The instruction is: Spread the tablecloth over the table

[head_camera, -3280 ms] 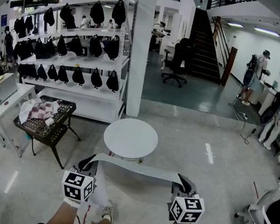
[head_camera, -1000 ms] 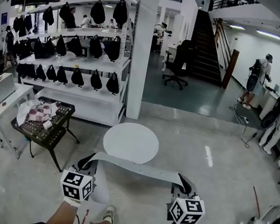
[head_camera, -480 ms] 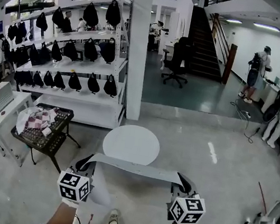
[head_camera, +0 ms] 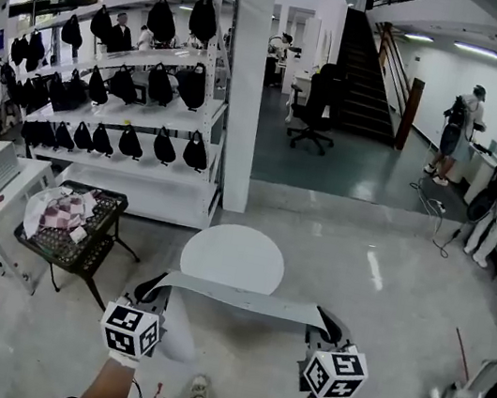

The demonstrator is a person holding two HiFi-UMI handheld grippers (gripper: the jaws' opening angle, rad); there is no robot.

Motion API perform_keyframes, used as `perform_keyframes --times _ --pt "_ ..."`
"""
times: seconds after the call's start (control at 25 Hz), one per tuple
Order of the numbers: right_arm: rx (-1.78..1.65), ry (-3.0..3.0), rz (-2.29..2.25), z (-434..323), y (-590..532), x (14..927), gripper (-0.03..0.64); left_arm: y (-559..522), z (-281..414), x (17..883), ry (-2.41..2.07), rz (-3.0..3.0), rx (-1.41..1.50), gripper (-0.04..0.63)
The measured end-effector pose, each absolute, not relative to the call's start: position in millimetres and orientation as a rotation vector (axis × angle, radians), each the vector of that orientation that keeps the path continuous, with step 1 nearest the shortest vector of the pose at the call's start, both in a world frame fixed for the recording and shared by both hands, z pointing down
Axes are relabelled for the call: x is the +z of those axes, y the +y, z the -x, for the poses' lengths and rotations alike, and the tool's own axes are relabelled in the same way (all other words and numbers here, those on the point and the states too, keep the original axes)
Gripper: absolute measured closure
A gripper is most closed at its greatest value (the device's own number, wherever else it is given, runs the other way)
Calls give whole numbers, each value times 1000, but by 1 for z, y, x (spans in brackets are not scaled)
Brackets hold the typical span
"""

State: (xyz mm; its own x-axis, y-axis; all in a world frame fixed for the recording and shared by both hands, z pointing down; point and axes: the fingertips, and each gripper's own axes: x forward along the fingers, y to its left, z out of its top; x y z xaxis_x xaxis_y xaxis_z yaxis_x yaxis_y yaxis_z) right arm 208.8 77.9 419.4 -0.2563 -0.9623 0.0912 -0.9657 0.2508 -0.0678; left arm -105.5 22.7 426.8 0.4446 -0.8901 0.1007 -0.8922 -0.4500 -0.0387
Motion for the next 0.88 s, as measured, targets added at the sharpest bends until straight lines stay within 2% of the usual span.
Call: perform_keyframes --times 0.88 --pt "148 -2415 -1827 -178 -77 409 590 -139 136 423 -1624 -2613 105 577"
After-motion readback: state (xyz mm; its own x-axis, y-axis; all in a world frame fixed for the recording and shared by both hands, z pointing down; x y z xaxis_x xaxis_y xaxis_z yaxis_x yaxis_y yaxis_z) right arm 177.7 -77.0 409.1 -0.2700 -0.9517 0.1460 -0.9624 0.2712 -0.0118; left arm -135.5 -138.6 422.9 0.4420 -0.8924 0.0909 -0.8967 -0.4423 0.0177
